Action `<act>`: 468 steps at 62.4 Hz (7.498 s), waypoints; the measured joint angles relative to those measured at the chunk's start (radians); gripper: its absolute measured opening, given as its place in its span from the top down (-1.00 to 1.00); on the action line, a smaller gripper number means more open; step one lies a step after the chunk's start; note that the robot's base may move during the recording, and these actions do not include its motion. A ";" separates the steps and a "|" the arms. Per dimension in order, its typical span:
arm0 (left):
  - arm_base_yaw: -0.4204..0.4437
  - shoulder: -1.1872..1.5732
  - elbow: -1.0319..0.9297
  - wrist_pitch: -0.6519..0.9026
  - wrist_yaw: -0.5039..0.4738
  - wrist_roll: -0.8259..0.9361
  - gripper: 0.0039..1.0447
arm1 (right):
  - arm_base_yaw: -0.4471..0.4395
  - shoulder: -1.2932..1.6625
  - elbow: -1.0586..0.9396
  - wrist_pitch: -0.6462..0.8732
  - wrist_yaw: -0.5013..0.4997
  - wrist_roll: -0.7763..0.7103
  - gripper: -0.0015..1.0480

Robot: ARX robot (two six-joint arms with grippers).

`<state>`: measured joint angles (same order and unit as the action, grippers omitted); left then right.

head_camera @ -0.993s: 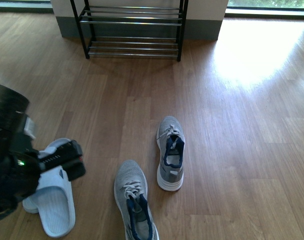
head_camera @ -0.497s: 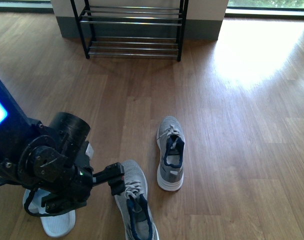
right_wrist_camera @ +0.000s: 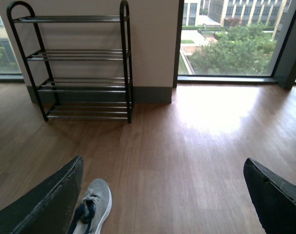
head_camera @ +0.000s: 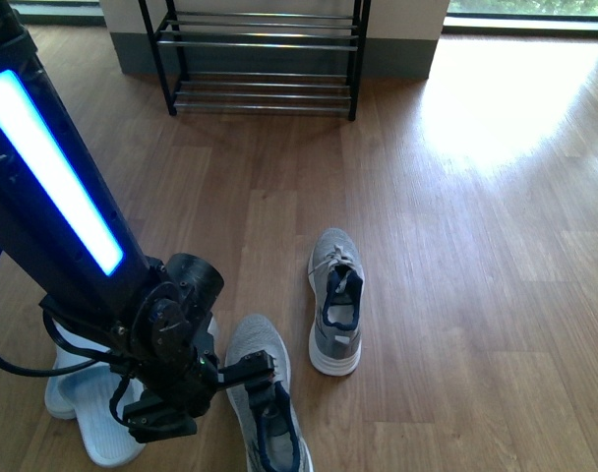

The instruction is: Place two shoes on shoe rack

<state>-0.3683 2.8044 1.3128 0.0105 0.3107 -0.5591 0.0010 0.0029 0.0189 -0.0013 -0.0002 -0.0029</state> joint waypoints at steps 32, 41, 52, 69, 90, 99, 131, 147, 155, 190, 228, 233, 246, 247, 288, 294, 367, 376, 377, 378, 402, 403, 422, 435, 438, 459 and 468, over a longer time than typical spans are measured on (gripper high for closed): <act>-0.019 0.164 0.211 -0.090 0.003 0.054 -0.83 | 0.000 0.000 0.000 0.000 0.000 0.000 -0.82; -0.019 0.168 0.219 -0.061 0.009 0.069 -0.83 | 0.000 0.000 0.000 0.000 0.000 0.000 -0.82; -0.018 0.182 0.220 -0.023 0.037 0.077 -0.60 | 0.000 0.000 0.000 0.000 0.000 0.000 -0.82; -0.014 0.195 0.227 0.015 0.015 0.044 0.45 | 0.000 0.000 0.000 0.000 0.000 0.000 -0.82; 0.029 0.146 0.126 0.062 -0.121 0.053 0.97 | 0.000 0.000 0.000 0.000 0.000 0.000 -0.82; 0.070 0.014 -0.026 0.137 -0.248 0.125 0.97 | 0.000 0.000 0.000 0.000 0.000 0.000 -0.82; 0.157 -0.864 -0.701 0.527 -0.679 0.453 0.97 | 0.000 0.000 0.000 0.000 0.000 0.000 -0.82; 0.120 -1.436 -0.997 0.579 -0.916 0.596 0.97 | 0.000 0.000 0.000 0.000 0.000 0.000 -0.82; 0.072 -1.716 -1.070 0.642 -1.039 0.762 0.97 | 0.000 0.000 0.000 0.000 0.000 0.000 -0.82; 0.067 -1.748 -1.078 0.645 -1.039 0.843 0.97 | 0.000 0.000 0.000 0.000 0.000 0.000 -0.82; 0.062 -1.747 -1.079 0.645 -1.034 0.843 0.97 | 0.000 0.000 0.000 0.000 0.003 0.000 -0.82; 0.063 -1.747 -1.080 0.644 -1.034 0.843 0.97 | 0.000 0.000 0.000 0.000 0.000 0.000 -0.82; 0.069 -1.748 -1.081 0.644 -1.047 0.843 0.97 | 0.000 0.000 0.000 0.000 -0.006 0.000 -0.82; 0.070 -1.748 -1.081 0.644 -1.050 0.843 0.97 | 0.000 0.000 0.000 0.000 -0.008 0.000 -0.82; 0.068 -1.748 -1.082 0.644 -1.041 0.844 0.97 | -0.085 0.179 0.010 0.050 -0.297 0.001 -0.82; 0.068 -1.748 -1.082 0.644 -1.040 0.844 0.97 | -0.075 0.483 0.051 0.266 -0.273 -0.021 -0.82; 0.068 -1.748 -1.082 0.644 -1.040 0.844 0.97 | -0.040 2.657 1.177 0.590 0.013 -0.141 -0.82; 0.068 -1.748 -1.082 0.644 -1.040 0.844 0.97 | -0.076 2.734 1.286 0.554 0.024 -0.175 -0.82; 0.068 -1.748 -1.082 0.644 -1.040 0.844 0.97 | -0.080 2.741 1.298 0.550 0.026 -0.179 -0.82; 0.068 -1.748 -1.082 0.644 -1.040 0.844 0.97 | -0.082 2.745 1.305 0.549 0.028 -0.180 -0.82; 0.068 -1.748 -1.082 0.644 -1.040 0.844 0.97 | -0.107 2.869 1.434 0.517 0.035 -0.180 -0.82; 0.068 -1.748 -1.082 0.644 -1.040 0.843 0.97 | -0.107 2.872 1.435 0.517 0.035 -0.180 -0.82; 0.068 -1.748 -1.082 0.644 -1.040 0.844 0.97 | -0.092 2.937 1.491 0.519 0.069 -0.177 -0.49; 0.068 -1.748 -1.082 0.644 -1.040 0.844 0.97 | -0.077 2.958 1.527 0.517 0.083 -0.171 0.10; 0.068 -1.748 -1.082 0.644 -1.040 0.844 0.97 | -0.076 2.962 1.535 0.517 0.087 -0.169 0.24; 0.068 -1.748 -1.082 0.644 -1.040 0.844 0.97 | -0.067 2.966 1.537 0.531 0.095 -0.121 0.98; 0.068 -1.748 -1.082 0.644 -1.040 0.844 0.97 | -0.048 2.919 1.432 0.627 0.079 -0.122 0.98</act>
<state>-0.3004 1.0565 0.2310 0.6548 -0.7296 0.2848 -0.0471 2.9215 1.4513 0.6254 0.0788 -0.1246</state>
